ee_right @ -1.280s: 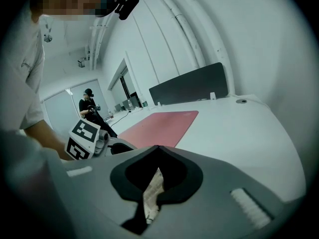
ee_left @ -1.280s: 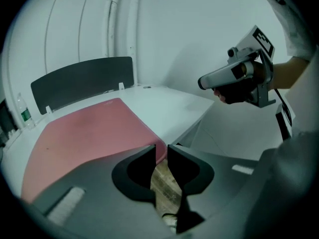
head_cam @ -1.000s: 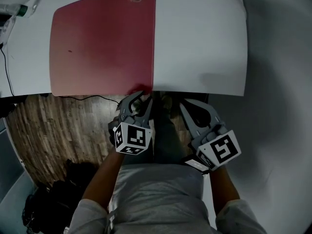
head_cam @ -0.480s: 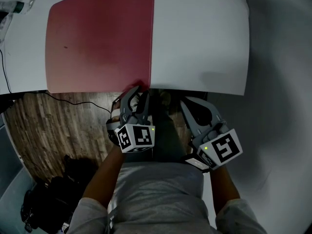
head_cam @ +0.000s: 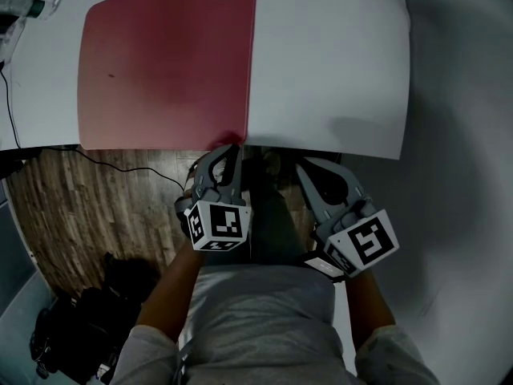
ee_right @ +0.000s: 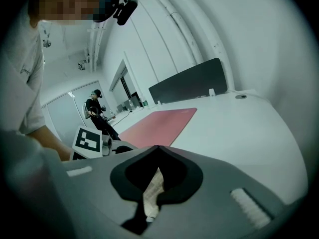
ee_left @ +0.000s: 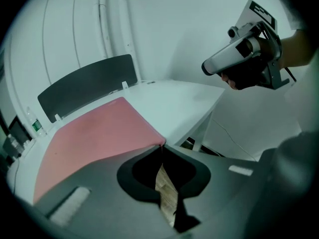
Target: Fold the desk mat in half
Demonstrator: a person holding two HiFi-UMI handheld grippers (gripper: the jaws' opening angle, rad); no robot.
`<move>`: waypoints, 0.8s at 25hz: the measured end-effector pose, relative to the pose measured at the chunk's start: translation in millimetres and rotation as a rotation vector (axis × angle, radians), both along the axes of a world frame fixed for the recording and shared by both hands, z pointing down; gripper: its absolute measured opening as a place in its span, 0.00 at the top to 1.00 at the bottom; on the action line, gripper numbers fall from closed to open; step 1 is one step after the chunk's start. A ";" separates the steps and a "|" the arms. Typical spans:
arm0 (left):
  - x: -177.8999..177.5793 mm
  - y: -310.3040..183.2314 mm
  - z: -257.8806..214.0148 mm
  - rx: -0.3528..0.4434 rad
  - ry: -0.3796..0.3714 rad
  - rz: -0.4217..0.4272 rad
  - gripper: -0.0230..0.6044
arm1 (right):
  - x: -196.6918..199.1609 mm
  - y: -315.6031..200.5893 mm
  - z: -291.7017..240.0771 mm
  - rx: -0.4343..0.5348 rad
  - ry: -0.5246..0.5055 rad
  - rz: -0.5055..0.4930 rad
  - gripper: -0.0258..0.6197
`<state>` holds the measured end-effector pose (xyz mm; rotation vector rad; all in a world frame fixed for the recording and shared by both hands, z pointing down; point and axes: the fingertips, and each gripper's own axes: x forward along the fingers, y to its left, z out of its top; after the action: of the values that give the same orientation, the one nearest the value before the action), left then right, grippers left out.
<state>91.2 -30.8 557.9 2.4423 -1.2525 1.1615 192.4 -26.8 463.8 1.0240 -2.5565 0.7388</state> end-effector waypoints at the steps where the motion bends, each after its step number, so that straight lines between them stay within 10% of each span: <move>1: -0.2 -0.2 -1.3 -0.004 0.007 -0.009 0.91 | 0.4 -0.6 -1.3 0.002 -0.004 -0.001 0.95; 20: -18.2 -7.6 -56.0 0.004 0.090 -0.097 0.91 | 8.0 -7.3 -33.3 0.038 0.007 -0.058 0.95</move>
<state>73.0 -38.4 502.0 2.3790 -1.3318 1.0128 200.4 -34.1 430.5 0.9584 -2.5918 0.6720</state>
